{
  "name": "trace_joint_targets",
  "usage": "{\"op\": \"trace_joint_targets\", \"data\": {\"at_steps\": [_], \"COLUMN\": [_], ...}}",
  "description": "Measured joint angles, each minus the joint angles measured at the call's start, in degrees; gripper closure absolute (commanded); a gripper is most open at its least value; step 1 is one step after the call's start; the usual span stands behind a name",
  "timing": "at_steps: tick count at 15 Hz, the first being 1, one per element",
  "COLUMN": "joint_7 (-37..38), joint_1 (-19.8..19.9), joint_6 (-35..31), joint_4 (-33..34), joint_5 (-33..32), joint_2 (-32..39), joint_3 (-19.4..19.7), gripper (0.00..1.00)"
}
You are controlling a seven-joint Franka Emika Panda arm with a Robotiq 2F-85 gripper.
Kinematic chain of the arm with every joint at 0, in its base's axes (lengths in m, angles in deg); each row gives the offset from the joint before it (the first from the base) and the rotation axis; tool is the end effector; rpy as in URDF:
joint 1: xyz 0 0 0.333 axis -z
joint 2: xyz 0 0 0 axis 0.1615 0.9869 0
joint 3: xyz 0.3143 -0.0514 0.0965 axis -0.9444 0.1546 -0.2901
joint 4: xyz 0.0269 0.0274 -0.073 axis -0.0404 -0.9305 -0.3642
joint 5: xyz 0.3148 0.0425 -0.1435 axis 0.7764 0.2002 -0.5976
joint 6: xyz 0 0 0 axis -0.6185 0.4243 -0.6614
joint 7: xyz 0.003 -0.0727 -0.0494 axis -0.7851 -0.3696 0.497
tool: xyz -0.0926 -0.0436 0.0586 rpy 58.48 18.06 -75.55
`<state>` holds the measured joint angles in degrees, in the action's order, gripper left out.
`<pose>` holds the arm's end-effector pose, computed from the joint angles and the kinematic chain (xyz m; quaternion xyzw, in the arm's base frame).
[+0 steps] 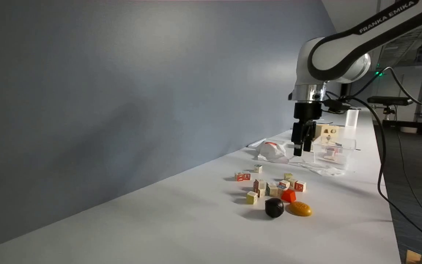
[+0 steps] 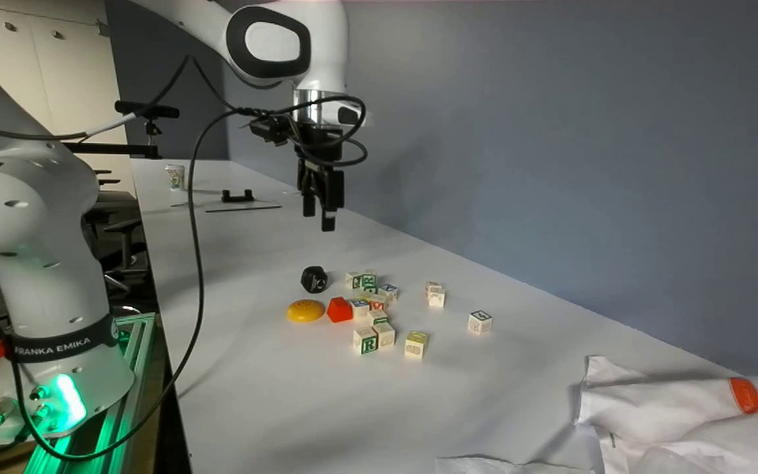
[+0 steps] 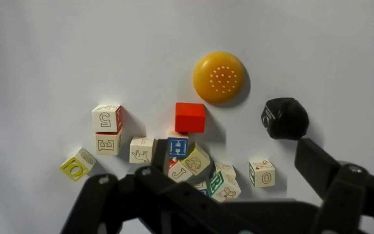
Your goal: Pick up the cube with an R on the right and put it on top of the cube with an R on the left
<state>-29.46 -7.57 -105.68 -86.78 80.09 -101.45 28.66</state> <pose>0.3399 -0.0533 0.4692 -0.9994 -0.0341 -0.0040 0.0060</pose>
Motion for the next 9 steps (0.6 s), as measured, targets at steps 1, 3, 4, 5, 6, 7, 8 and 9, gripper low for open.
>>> {"op": "trace_joint_targets", "data": {"at_steps": [1,3,4,5,6,7,8,9], "joint_7": [-1.2,-2.0,-1.9,-1.8,-1.8,-1.8,-1.8,-1.9], "joint_1": [0.5,1.8,2.8,3.8,4.7,5.6,6.5,7.2], "joint_6": [-0.4,-1.7,-3.0,-4.9,-7.1,-9.4,-11.7,-14.0], "joint_4": [-0.1,-0.4,-0.8,-1.4,-2.2,-3.1,-4.1,-5.0], "joint_5": [-0.4,-1.3,-2.4,-3.4,-4.5,-5.7,-6.9,-8.1], "joint_2": [0.9,2.4,3.1,3.7,4.3,5.0,5.7,6.4], "joint_3": [0.8,1.9,2.2,2.4,2.7,3.1,3.4,3.8], "gripper": [0.0,0.0,0.0,0.0,0.0,0.0,0.0,0.0]}}
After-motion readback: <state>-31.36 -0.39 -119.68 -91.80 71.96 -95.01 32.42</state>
